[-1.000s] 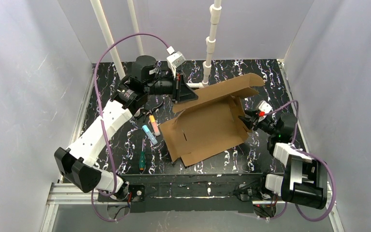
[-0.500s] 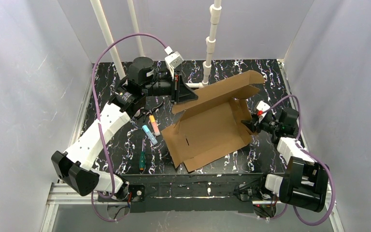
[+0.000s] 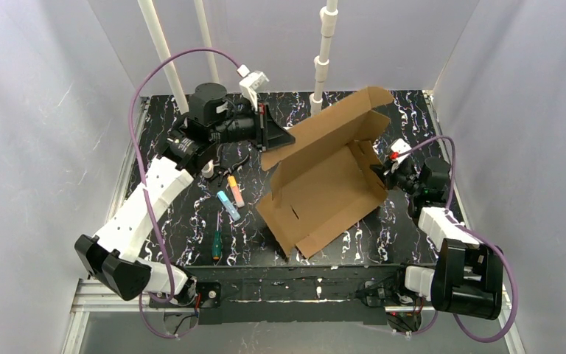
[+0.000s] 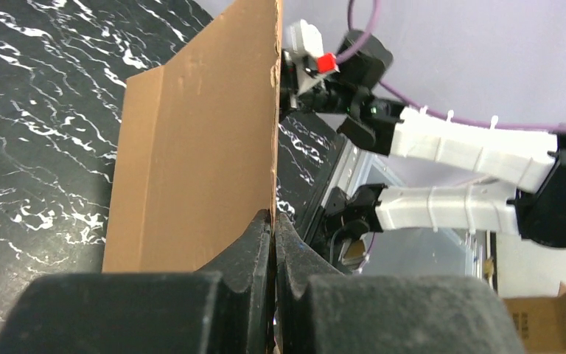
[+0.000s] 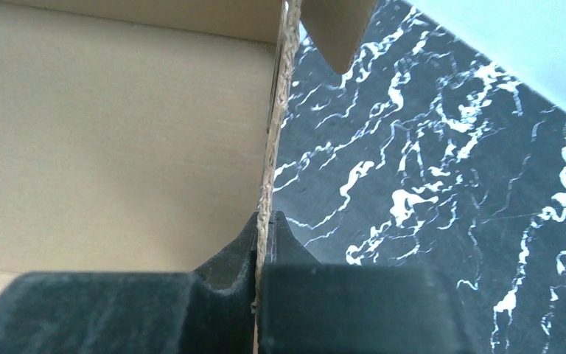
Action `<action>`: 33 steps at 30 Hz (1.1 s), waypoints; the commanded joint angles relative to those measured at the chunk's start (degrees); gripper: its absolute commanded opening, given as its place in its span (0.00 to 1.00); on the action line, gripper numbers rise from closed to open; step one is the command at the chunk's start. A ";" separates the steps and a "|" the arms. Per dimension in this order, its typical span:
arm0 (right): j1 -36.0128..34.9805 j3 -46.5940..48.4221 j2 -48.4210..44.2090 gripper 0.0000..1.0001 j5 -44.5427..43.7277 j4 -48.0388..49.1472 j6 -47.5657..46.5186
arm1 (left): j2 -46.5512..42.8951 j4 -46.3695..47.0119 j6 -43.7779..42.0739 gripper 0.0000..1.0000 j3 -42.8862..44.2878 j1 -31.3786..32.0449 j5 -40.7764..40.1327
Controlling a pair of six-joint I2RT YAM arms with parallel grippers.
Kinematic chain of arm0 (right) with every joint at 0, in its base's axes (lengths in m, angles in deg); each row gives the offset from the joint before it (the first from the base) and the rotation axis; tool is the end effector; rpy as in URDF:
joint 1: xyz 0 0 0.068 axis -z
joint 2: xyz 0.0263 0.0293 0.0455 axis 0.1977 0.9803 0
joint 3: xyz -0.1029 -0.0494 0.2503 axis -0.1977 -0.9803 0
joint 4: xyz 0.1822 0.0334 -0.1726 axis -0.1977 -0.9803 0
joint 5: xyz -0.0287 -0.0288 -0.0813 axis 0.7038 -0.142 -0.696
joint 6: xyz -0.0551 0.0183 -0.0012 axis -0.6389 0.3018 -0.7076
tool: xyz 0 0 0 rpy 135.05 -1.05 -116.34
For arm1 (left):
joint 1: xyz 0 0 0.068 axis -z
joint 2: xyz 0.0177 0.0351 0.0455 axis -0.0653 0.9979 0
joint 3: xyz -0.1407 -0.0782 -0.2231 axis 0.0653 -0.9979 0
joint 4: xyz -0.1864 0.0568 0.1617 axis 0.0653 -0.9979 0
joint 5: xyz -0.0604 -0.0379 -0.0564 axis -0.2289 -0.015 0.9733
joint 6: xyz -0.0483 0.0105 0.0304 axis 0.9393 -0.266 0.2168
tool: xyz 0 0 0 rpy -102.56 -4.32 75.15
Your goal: Fold the paper box
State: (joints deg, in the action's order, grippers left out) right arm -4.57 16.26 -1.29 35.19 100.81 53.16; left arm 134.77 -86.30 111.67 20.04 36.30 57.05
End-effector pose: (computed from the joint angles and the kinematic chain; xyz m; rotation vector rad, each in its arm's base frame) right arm 0.2406 0.0008 0.2208 -0.7972 1.5857 0.3169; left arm 0.2332 -0.1792 0.4574 0.6960 1.7099 -1.2450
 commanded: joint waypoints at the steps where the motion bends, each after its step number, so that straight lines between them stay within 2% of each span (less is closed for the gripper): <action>1: -0.33 -2.65 -2.24 0.01 -2.11 23.09 14.63 | -3.47 1.64 8.56 0.00 0.00 -3.56 -1.97; 4: -0.60 -4.98 1.20 0.01 -7.08 38.93 24.21 | -2.89 4.29 10.26 0.00 2.00 -5.80 -1.07; 6: -1.94 -4.41 5.02 0.01 -11.70 45.98 28.42 | -1.17 4.19 7.86 0.00 5.65 -6.49 -0.23; 9: -5.83 -1.43 11.52 0.01 -18.10 53.05 29.86 | 2.26 6.12 5.88 0.00 10.69 -7.28 2.15; 12: -10.13 1.32 18.44 0.01 -20.84 60.01 30.63 | 5.95 5.79 7.17 0.00 15.80 -7.51 2.91; 16: -11.65 2.71 25.82 0.01 -23.27 68.09 32.65 | 8.29 -1.02 4.67 0.00 19.92 -7.51 -0.10; 19: -11.45 2.24 29.00 0.01 -22.66 71.11 33.06 | 7.94 -1.16 4.92 0.00 17.51 -8.23 -1.24; 24: -10.87 1.19 31.35 0.01 -18.94 73.45 33.52 | 8.45 3.96 11.75 0.00 13.36 -8.65 1.99; 28: -7.76 -0.58 32.26 0.01 -16.79 75.25 34.50 | 7.82 6.15 15.05 0.00 10.07 -8.64 3.75; 33: -3.08 -3.69 32.60 0.02 -12.23 76.34 33.95 | 5.48 6.14 15.13 0.00 4.93 -8.56 4.58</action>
State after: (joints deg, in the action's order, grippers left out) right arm -10.56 14.69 30.99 19.06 158.67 86.80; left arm 143.34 -81.60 124.80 28.32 27.97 59.67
